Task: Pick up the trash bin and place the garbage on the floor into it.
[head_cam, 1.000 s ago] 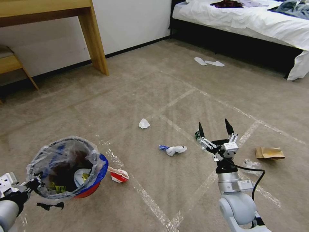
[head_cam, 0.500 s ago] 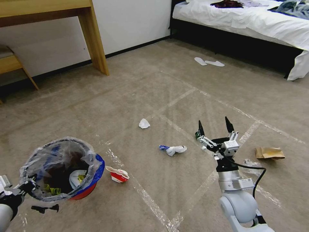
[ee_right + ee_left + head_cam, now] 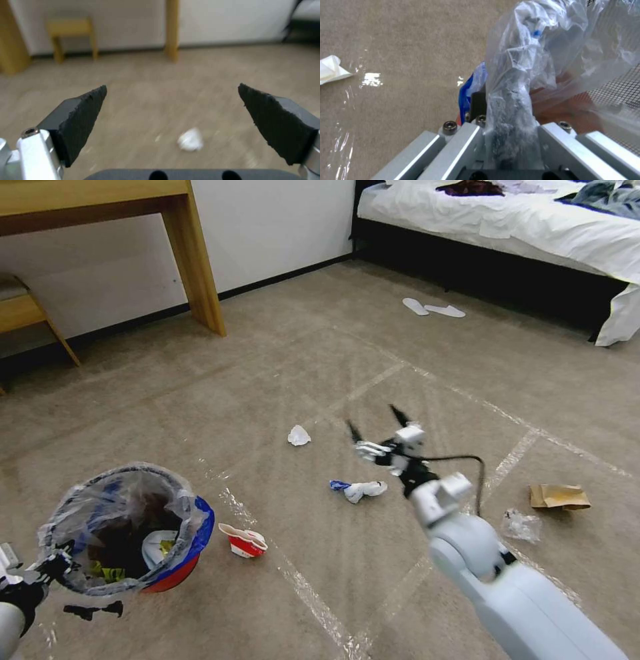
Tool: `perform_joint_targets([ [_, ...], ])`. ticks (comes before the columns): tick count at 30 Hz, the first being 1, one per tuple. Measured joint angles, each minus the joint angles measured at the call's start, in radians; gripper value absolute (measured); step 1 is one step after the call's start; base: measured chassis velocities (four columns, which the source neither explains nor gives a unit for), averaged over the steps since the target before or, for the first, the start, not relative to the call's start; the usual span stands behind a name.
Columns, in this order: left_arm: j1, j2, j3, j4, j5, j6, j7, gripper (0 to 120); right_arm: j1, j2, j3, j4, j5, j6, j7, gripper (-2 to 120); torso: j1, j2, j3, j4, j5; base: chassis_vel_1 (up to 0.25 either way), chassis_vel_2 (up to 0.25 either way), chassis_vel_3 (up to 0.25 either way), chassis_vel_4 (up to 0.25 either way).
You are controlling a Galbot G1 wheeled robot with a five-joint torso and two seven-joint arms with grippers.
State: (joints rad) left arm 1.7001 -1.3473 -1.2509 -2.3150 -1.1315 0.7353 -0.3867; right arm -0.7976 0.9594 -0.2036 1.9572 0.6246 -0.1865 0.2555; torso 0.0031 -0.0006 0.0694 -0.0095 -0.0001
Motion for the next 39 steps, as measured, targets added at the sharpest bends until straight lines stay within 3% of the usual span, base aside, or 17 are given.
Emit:
perform_joint_targets([
  [1, 0.000, 0.000, 0.000, 0.000, 0.000, 0.000, 0.000, 0, 0.000, 0.000, 0.000, 0.000, 0.000, 0.000, 0.000, 100, 0.000, 0.000, 0.000, 0.0000, 0.0000, 0.000, 0.000, 0.000, 0.000],
  [4, 0.000, 0.000, -0.013, 0.000, -0.009, 0.000, -0.002, 0, 0.181, 0.030, -0.205, -0.031, 0.162, -0.227, 0.083, 100, 0.000, 0.000, 0.000, 0.0001, -0.0002, 0.000, 0.000, 0.000, 0.000],
  [5, 0.000, 0.000, -0.013, 0.000, -0.009, 0.000, -0.002, 0, 0.181, 0.030, -0.205, -0.031, 0.162, -0.227, 0.083, 100, 0.000, 0.000, 0.000, 0.0001, -0.0002, 0.000, 0.000, 0.000, 0.000],
  [7, -0.001, 0.002, -0.021, -0.004, -0.019, 0.000, -0.005, 0, 0.260, 0.057, -0.319, -0.057, 0.250, -0.341, 0.120, 100, 0.000, 0.000, 0.000, -0.0002, 0.0002, 0.000, 0.000, 0.000, 0.000],
  [10, -0.001, 0.003, -0.023, -0.006, -0.022, 0.000, -0.006, 0, 0.287, 0.067, -0.351, -0.067, 0.275, -0.378, 0.130, 100, 0.000, 0.000, 0.000, -0.0001, 0.0001, 0.000, 0.000, 0.000, 0.000],
  [11, 0.000, 0.003, -0.026, -0.009, -0.025, 0.000, -0.008, 0, 0.335, 0.083, -0.409, -0.086, 0.315, -0.453, 0.140, 100, 0.000, 0.000, 0.000, -0.0001, -0.0001, 0.000, 0.000, 0.000, 0.000],
  [13, 0.002, 0.000, -0.028, -0.014, -0.027, 0.000, -0.009, 0, 0.390, 0.111, -0.474, -0.117, 0.343, -0.519, 0.140, 100, 0.000, 0.000, 0.000, -0.0002, -0.0001, 0.000, 0.000, 0.000, 0.000],
  [18, 0.005, -0.008, -0.028, -0.020, -0.027, 0.000, -0.009, 0, 0.445, 0.171, -0.532, -0.162, 0.348, -0.564, 0.107, 100, 0.000, 0.000, 0.000, -0.0002, 0.0001, 0.000, 0.000, 0.000, 0.000],
  [26, 0.007, -0.022, -0.022, -0.020, -0.017, 0.000, -0.008, 0, 0.503, 0.260, -0.681, -0.337, 0.220, -0.562, 0.013, 100, 0.000, 0.000, 0.000, -0.0003, 0.0000, 0.000, 0.000, 0.000, 0.000],
  [39, 0.008, -0.030, -0.020, -0.006, -0.007, 0.000, -0.003, 0, 0.445, 0.368, -0.705, -0.558, 0.037, -0.551, -0.074, 100, 0.000, 0.000, 0.000, -0.0002, 0.0001, 0.000, 0.000, 0.000, 0.000],
])
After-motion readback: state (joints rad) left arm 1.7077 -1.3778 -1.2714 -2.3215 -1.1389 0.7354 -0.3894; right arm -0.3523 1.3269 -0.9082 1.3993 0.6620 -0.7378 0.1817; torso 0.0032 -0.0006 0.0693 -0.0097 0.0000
